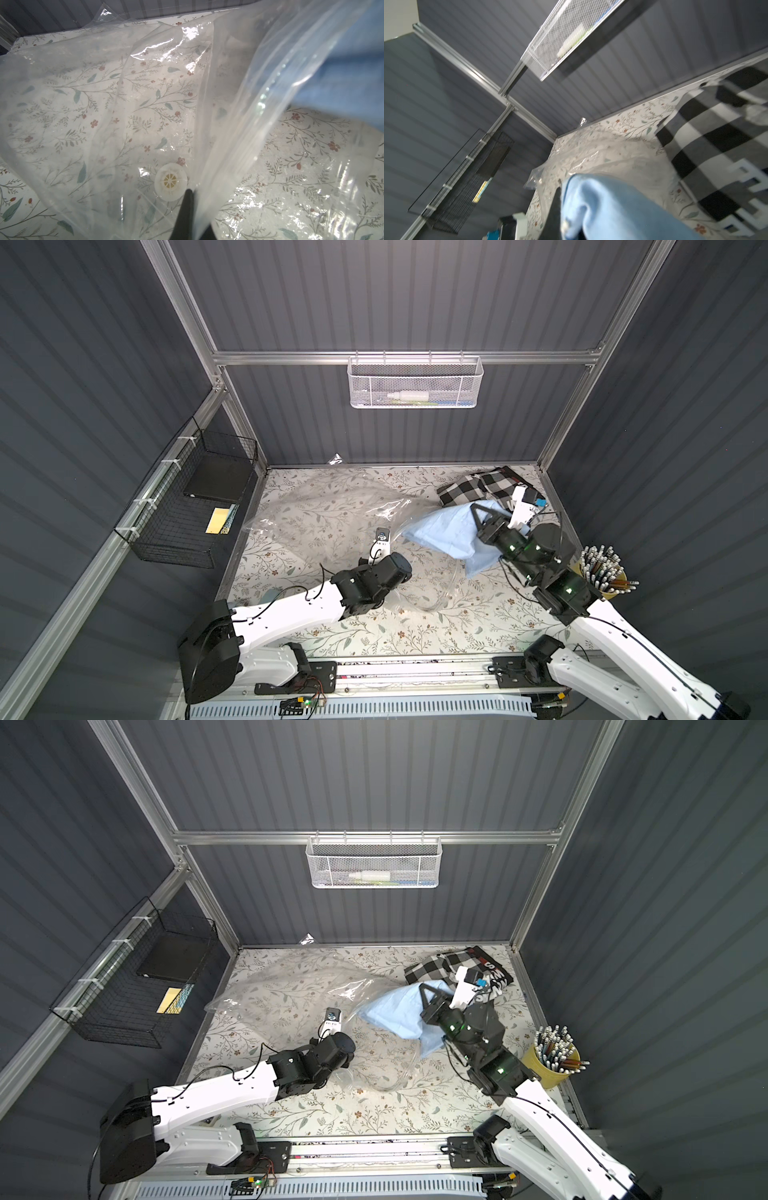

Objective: Take the shirt out of the vacuum bag
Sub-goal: Take out the shirt from the vacuum bag.

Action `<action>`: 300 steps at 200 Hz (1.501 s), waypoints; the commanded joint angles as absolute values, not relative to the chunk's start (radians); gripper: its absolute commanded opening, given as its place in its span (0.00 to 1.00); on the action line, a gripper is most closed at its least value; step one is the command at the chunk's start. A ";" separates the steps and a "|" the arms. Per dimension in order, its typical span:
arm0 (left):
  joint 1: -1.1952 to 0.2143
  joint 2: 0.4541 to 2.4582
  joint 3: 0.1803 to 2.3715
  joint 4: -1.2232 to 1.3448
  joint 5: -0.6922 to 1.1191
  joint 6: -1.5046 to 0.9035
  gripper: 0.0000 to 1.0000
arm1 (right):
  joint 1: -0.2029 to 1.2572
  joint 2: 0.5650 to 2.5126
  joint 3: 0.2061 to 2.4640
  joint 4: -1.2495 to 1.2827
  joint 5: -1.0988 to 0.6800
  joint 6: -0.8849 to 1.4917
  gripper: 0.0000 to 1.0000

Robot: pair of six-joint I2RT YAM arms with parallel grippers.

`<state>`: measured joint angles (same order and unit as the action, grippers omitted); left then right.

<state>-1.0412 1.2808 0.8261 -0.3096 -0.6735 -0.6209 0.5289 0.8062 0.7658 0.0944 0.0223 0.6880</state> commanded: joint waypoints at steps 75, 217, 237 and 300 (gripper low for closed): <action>-1.043 1.302 0.827 -0.350 -0.664 -0.646 0.00 | 0.178 0.966 1.093 0.199 -0.302 0.707 0.00; -1.043 1.325 0.795 -0.327 -0.637 -0.676 0.00 | -0.044 1.485 1.368 0.450 -0.450 0.747 0.00; -1.043 1.324 0.783 -0.328 -0.634 -0.693 0.00 | -0.046 1.531 1.398 0.452 -0.462 0.698 0.00; -1.043 1.310 0.752 -0.325 -0.629 -0.718 0.00 | -0.044 1.580 1.183 0.597 -0.458 0.632 0.00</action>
